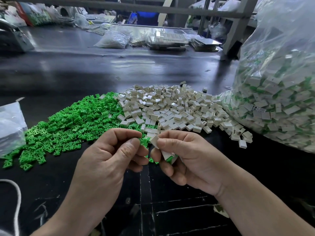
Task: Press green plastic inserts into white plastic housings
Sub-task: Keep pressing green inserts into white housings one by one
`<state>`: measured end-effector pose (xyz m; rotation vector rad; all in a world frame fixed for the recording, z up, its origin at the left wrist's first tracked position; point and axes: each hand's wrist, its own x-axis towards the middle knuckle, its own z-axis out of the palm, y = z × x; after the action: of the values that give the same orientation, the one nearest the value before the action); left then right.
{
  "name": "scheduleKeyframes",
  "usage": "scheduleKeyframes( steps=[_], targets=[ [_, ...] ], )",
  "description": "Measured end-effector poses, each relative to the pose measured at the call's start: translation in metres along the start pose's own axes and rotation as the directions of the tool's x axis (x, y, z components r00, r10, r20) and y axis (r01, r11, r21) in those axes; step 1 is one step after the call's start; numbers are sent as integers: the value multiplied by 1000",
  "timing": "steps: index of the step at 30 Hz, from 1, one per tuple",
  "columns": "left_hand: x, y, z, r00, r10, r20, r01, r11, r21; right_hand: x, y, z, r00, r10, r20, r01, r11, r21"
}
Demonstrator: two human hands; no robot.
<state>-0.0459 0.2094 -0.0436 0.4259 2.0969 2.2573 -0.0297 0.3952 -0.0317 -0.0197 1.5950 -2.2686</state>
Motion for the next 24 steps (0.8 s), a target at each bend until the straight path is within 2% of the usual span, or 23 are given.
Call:
scheduleKeyframes(
  steps=[6, 16, 21, 24],
  targets=[
    [-1, 1, 0, 1000, 3, -12, -2, 998, 67, 0, 2, 4, 1000, -10, -20, 8, 994, -113],
    [-1, 0, -1, 1000, 1, -2, -1, 997, 80, 0, 7, 7, 991, -125, -44, 116, 978, -172],
    [-1, 0, 0, 1000, -7, 15, 6, 999, 44, -1, 9, 6, 981, -173, -84, 144, 950, -278],
    [-3, 1, 2, 1000, 2, 24, -2, 1000, 20, -1, 8, 7, 983, -167, -81, 138, 948, -286]
  ],
)
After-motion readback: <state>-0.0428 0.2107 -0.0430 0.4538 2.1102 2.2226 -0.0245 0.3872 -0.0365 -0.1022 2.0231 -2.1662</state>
